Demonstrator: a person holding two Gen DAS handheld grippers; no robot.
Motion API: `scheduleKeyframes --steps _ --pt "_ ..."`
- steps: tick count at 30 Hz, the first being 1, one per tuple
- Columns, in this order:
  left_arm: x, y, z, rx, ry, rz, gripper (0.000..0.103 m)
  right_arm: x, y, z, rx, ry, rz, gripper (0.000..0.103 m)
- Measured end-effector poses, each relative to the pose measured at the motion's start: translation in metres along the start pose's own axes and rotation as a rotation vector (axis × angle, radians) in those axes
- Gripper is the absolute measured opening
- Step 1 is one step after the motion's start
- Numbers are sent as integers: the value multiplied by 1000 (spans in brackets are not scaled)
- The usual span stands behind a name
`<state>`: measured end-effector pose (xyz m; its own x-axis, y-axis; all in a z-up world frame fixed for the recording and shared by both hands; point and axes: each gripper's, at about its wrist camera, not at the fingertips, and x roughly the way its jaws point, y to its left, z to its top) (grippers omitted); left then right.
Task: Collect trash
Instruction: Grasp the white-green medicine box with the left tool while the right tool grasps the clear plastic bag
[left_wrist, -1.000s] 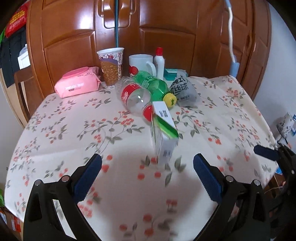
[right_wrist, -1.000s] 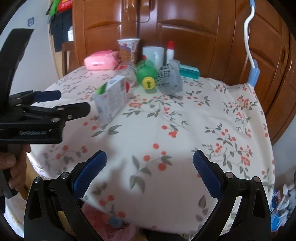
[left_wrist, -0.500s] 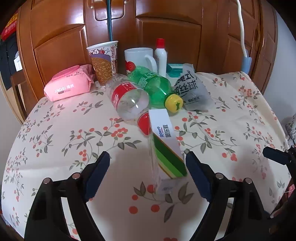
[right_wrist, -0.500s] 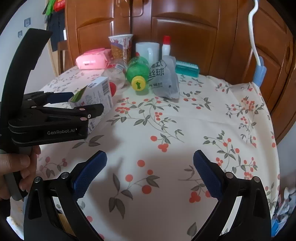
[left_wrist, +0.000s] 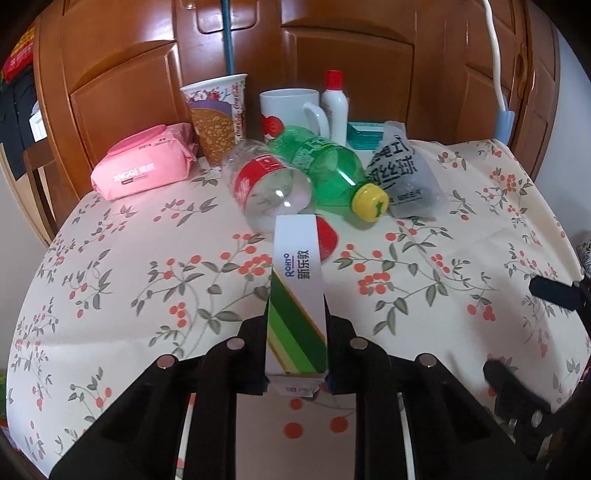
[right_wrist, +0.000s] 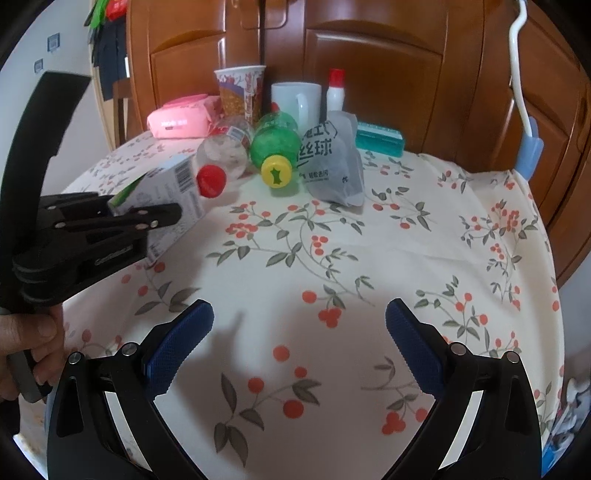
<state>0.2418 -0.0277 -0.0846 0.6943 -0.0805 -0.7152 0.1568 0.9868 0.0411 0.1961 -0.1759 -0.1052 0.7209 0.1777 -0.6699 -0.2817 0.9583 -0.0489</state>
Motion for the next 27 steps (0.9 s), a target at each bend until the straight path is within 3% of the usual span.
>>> scheduleKeyframes --steps 9,21,27 --pt "-3 23 -5 6 2 46 19 24 -18 35 44 -15 -3 97" --pt "6 35 -4 -15 7 41 20 59 -42 82 97 -47 -27 97" --pt "6 36 -3 -16 9 35 20 74 -40 99 88 -39 -19 90"
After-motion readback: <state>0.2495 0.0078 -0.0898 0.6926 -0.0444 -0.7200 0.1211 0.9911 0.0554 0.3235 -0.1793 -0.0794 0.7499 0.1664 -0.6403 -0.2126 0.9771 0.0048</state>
